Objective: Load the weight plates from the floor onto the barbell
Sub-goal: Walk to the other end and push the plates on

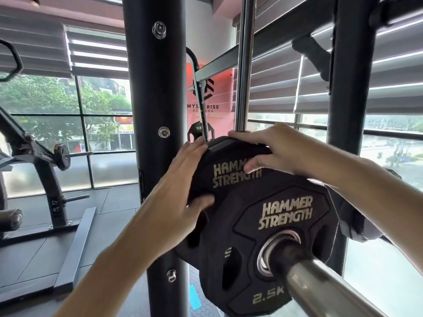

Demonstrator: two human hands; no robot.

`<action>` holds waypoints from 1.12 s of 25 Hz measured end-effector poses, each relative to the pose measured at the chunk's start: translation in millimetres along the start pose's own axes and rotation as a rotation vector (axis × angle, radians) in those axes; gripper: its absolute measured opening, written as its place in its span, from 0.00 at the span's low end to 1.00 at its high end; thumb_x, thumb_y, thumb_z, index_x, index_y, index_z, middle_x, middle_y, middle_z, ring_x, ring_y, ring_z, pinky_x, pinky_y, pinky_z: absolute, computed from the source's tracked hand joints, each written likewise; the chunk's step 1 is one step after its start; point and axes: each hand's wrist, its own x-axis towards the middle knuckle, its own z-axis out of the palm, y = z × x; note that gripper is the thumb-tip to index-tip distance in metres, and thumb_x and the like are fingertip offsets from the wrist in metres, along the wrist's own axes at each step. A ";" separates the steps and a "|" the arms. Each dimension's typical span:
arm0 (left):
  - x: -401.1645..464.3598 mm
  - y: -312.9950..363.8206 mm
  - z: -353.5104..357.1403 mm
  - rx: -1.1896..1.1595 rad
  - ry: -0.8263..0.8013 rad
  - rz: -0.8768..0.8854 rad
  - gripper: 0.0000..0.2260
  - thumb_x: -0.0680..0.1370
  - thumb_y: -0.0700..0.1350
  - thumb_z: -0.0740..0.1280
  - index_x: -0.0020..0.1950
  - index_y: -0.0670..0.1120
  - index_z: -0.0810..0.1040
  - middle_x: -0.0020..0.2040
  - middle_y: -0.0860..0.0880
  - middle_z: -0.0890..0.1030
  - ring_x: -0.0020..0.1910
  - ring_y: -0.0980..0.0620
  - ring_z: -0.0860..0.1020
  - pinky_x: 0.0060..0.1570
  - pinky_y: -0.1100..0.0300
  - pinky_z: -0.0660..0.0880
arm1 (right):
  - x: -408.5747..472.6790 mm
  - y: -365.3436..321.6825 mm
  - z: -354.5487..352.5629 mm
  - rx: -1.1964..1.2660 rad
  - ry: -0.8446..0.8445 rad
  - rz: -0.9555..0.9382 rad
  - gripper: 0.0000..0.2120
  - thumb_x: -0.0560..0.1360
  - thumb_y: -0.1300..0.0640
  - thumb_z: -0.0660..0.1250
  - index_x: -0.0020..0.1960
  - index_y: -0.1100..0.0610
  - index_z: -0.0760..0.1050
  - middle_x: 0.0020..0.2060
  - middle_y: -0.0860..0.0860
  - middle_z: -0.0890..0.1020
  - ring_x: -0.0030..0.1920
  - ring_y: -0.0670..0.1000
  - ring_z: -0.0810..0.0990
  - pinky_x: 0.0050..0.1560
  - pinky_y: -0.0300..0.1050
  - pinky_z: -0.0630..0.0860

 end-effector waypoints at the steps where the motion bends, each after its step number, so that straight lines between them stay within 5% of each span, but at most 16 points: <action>1: 3.7 -2.4 -2.0 -0.025 0.011 0.014 0.33 0.78 0.41 0.70 0.79 0.54 0.61 0.77 0.63 0.63 0.76 0.63 0.61 0.75 0.53 0.63 | -3.1 2.7 -0.3 0.017 0.003 0.013 0.38 0.72 0.51 0.75 0.77 0.44 0.62 0.64 0.49 0.80 0.62 0.49 0.78 0.56 0.36 0.67; 5: 11.8 -5.9 1.4 -0.010 0.058 0.061 0.25 0.81 0.46 0.66 0.77 0.54 0.65 0.74 0.62 0.68 0.73 0.63 0.66 0.73 0.55 0.66 | -16.1 13.7 1.3 0.195 0.035 0.053 0.36 0.71 0.56 0.76 0.75 0.45 0.67 0.66 0.46 0.79 0.65 0.46 0.77 0.68 0.42 0.69; 10: 14.0 -10.5 5.8 -0.074 0.100 0.051 0.24 0.79 0.46 0.68 0.74 0.54 0.69 0.71 0.62 0.71 0.71 0.62 0.69 0.71 0.53 0.69 | -19.5 22.2 5.5 0.253 0.079 0.046 0.35 0.71 0.59 0.76 0.74 0.45 0.68 0.66 0.45 0.79 0.65 0.44 0.77 0.71 0.44 0.69; 19: 13.0 -13.5 10.2 -0.107 0.142 0.044 0.23 0.78 0.50 0.67 0.74 0.55 0.70 0.70 0.65 0.71 0.71 0.63 0.69 0.71 0.54 0.69 | -14.5 24.6 9.0 0.250 0.105 0.047 0.36 0.70 0.59 0.77 0.73 0.41 0.69 0.65 0.45 0.79 0.67 0.44 0.76 0.71 0.43 0.68; 23: 13.7 -11.3 10.7 -0.093 0.122 0.049 0.23 0.79 0.48 0.67 0.74 0.54 0.69 0.70 0.63 0.71 0.71 0.61 0.70 0.70 0.53 0.69 | -14.7 18.0 2.6 0.153 0.082 0.056 0.36 0.71 0.58 0.77 0.74 0.43 0.68 0.69 0.45 0.75 0.69 0.42 0.69 0.64 0.34 0.61; 28: 10.3 7.7 4.4 -0.025 0.097 -0.001 0.22 0.81 0.49 0.64 0.75 0.54 0.67 0.68 0.62 0.73 0.66 0.63 0.71 0.69 0.57 0.69 | -22.2 10.3 0.2 0.144 0.108 0.026 0.27 0.76 0.55 0.72 0.73 0.48 0.71 0.66 0.49 0.79 0.66 0.46 0.76 0.60 0.34 0.67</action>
